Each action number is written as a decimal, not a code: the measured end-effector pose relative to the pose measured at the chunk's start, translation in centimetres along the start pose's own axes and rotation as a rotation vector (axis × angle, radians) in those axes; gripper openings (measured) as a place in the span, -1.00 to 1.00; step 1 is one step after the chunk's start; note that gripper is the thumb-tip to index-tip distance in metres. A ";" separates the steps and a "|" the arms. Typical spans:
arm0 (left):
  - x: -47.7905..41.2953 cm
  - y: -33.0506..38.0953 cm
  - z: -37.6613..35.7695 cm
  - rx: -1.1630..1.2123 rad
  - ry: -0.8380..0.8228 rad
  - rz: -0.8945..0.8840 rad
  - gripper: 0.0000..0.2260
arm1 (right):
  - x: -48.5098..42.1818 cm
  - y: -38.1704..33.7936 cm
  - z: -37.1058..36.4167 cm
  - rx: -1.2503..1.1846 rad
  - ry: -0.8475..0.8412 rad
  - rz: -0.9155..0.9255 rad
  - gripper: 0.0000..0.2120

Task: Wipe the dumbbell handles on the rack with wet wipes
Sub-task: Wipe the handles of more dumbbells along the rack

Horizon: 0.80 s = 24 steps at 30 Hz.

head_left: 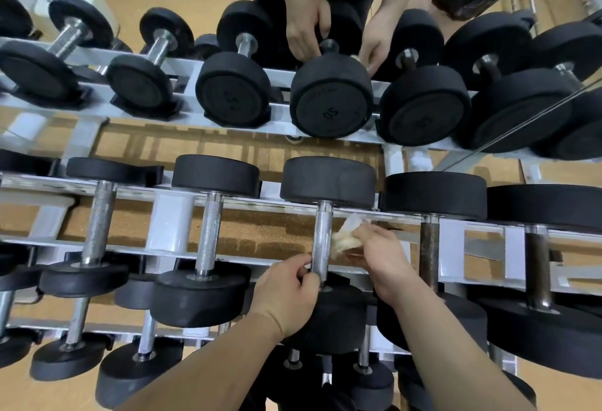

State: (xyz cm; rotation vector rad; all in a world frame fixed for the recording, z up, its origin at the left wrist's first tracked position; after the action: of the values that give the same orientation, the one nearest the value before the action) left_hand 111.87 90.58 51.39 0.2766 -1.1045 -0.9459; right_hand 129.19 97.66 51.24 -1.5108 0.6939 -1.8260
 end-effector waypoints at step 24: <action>-0.4 -0.5 -0.2 -0.016 -0.012 0.008 -0.65 | 6.7 -0.7 -3.9 0.877 -0.415 0.118 -0.80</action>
State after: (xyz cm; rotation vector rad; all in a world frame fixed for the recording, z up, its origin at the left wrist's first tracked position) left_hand 111.77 90.58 50.73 0.2539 -1.1085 -0.9500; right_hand 124.50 92.93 55.30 -1.1349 -0.2130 -1.3628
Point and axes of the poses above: each hand's wrist, its own x-axis away from the middle knuckle, its own z-axis out of the back of the hand, y = z × x, the point moved 4 cm from there along -x, towards the middle knuckle, and after that the axes turned 9 degrees about z, right-handed, at the moved point
